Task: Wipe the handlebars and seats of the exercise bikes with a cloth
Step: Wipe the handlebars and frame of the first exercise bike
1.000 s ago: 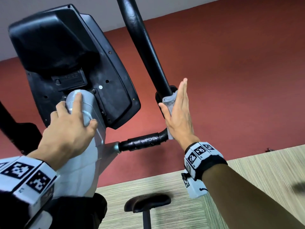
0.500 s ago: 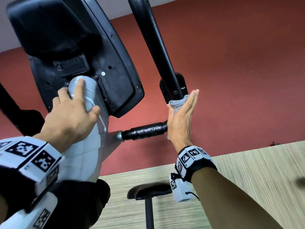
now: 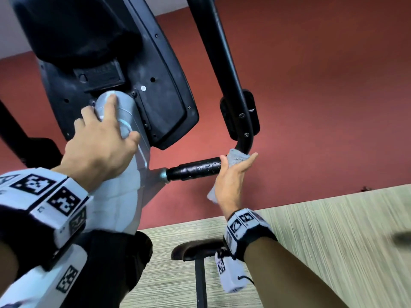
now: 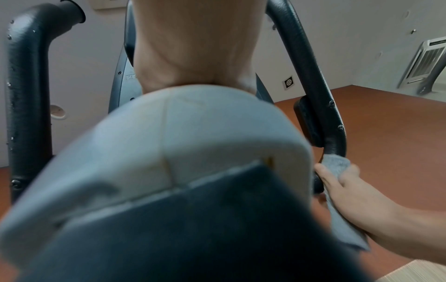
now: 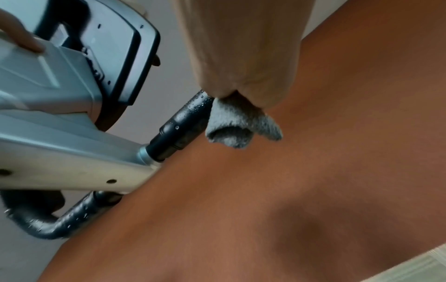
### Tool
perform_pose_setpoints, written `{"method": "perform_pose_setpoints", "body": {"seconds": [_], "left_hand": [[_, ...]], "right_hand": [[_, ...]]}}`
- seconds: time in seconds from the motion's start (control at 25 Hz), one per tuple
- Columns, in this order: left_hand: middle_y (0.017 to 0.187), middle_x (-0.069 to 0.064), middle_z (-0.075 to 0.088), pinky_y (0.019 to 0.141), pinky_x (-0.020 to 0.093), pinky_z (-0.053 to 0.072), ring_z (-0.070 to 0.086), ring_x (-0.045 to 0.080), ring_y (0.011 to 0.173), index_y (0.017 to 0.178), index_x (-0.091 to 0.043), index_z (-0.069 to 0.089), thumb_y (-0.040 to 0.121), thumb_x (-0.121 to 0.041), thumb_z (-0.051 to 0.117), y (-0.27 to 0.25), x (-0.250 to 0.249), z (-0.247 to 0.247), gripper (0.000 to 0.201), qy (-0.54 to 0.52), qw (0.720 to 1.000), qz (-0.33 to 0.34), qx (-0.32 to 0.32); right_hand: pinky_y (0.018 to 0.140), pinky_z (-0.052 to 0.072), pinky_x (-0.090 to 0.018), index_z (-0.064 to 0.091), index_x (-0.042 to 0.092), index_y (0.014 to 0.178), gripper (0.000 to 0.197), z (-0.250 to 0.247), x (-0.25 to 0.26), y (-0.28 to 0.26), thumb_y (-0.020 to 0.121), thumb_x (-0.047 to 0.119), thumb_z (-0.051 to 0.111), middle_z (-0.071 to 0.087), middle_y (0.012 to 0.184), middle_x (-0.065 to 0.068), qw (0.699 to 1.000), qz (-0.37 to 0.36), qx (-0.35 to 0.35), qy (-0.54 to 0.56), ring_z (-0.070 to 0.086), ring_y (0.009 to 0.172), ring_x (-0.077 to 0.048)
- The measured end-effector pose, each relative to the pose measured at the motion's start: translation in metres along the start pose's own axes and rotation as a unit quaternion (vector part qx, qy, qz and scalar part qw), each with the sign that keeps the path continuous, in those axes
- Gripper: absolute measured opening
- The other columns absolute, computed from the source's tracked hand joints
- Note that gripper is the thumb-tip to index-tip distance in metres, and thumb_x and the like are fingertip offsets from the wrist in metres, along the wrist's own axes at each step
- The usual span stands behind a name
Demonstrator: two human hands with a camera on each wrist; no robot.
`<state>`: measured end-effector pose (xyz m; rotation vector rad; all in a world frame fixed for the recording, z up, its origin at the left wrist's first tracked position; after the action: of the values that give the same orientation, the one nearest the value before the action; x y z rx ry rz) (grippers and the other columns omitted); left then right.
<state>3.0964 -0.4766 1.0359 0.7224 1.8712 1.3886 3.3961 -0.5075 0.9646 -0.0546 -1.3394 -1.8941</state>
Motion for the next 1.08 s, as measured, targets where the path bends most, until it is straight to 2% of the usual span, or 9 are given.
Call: {"method": "perform_pose_setpoints", "body": {"seconds": [0.12,0.28,0.44,0.52,0.64,0.72,0.8,0.88,1.08], "left_hand": [[0.154,0.019,0.022,0.108,0.061,0.033,0.028,0.041,0.139,0.162,-0.030,0.005,0.098,-0.047,0.051,-0.003,-0.001,-0.002,0.081,-0.006,1.000,-0.001,0.005],[0.157,0.018,0.020,0.108,0.061,0.034,0.027,0.040,0.140,0.162,-0.031,0.004,0.099,-0.047,0.050,-0.004,-0.002,-0.002,0.080,-0.007,1.000,-0.003,0.005],[0.156,0.017,0.021,0.107,0.061,0.034,0.027,0.039,0.140,0.161,-0.031,0.005,0.099,-0.047,0.050,-0.004,-0.001,-0.002,0.079,-0.007,1.000,-0.005,0.006],[0.156,0.017,0.021,0.108,0.061,0.034,0.027,0.039,0.140,0.161,-0.032,0.005,0.099,-0.047,0.049,-0.004,-0.001,-0.002,0.078,-0.005,1.000,-0.001,0.007],[0.155,0.018,0.022,0.107,0.060,0.034,0.028,0.039,0.139,0.162,-0.031,0.005,0.099,-0.047,0.049,-0.004,0.000,-0.002,0.078,-0.007,1.000,0.002,0.008],[0.154,0.018,0.023,0.106,0.060,0.035,0.028,0.040,0.139,0.162,-0.031,0.005,0.099,-0.047,0.049,-0.003,0.000,-0.002,0.078,-0.003,1.000,0.004,0.006],[0.153,0.019,0.023,0.106,0.061,0.035,0.028,0.040,0.139,0.161,-0.032,0.006,0.099,-0.048,0.049,-0.001,0.000,-0.001,0.077,0.002,1.000,0.006,0.004],[0.153,0.019,0.024,0.106,0.061,0.035,0.028,0.040,0.139,0.161,-0.031,0.006,0.099,-0.048,0.049,-0.001,0.000,-0.001,0.077,0.002,1.000,0.006,0.001],[0.153,0.020,0.024,0.106,0.062,0.034,0.029,0.042,0.139,0.161,-0.030,0.007,0.099,-0.047,0.049,-0.002,0.000,-0.002,0.077,0.003,1.000,0.007,-0.001]], "right_hand": [[0.112,0.035,-0.031,-0.002,0.010,0.162,0.079,-0.025,-0.024,-0.026,0.107,0.039,0.045,0.037,0.157,-0.019,0.990,0.033,0.109,-0.087,0.043,0.140,-0.030],[0.107,0.038,-0.027,0.012,0.013,0.158,0.070,-0.052,-0.019,-0.041,0.105,0.032,0.052,0.037,0.149,-0.015,0.982,-0.089,0.083,-0.142,0.049,0.130,-0.026],[0.078,0.055,-0.047,0.041,0.008,0.123,0.037,-0.047,0.019,-0.039,0.101,0.031,0.059,0.043,0.118,-0.005,0.948,-0.238,0.062,-0.202,0.055,0.088,-0.021],[0.079,0.056,-0.044,0.051,0.006,0.120,0.035,-0.035,0.038,-0.035,0.099,0.031,0.062,0.047,0.125,-0.008,0.927,-0.292,0.071,-0.222,0.060,0.100,-0.028],[0.109,0.045,-0.043,0.061,0.001,0.123,0.032,-0.013,0.047,-0.014,0.097,0.017,0.067,0.052,0.143,-0.017,0.866,-0.382,0.079,-0.313,0.047,0.137,-0.034],[0.121,0.032,-0.045,0.065,-0.003,0.121,0.029,0.002,0.043,0.005,0.098,0.014,0.066,0.056,0.143,-0.021,0.814,-0.430,0.075,-0.385,0.045,0.142,-0.036],[0.125,0.021,-0.044,0.063,-0.005,0.130,0.041,0.012,0.037,0.011,0.106,0.025,0.048,0.055,0.146,-0.021,0.769,-0.431,0.070,-0.467,0.044,0.144,-0.034],[0.128,0.009,-0.043,0.046,-0.006,0.147,0.058,0.015,0.029,0.001,0.109,0.033,0.026,0.038,0.159,-0.022,0.761,-0.399,0.067,-0.506,0.029,0.152,-0.032],[0.129,0.004,-0.042,0.022,-0.005,0.158,0.062,0.017,0.027,-0.005,0.109,0.033,0.018,0.011,0.169,-0.020,0.766,-0.374,0.055,-0.520,0.008,0.158,-0.028]]}}
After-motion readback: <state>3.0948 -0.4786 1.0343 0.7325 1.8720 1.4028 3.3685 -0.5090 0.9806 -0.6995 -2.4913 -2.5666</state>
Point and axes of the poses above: each hand's wrist, its own y-axis towards the middle knuckle, its own z-axis out of the palm, x = y × z, the point moved 5 cm from there along y, towards the middle knuckle
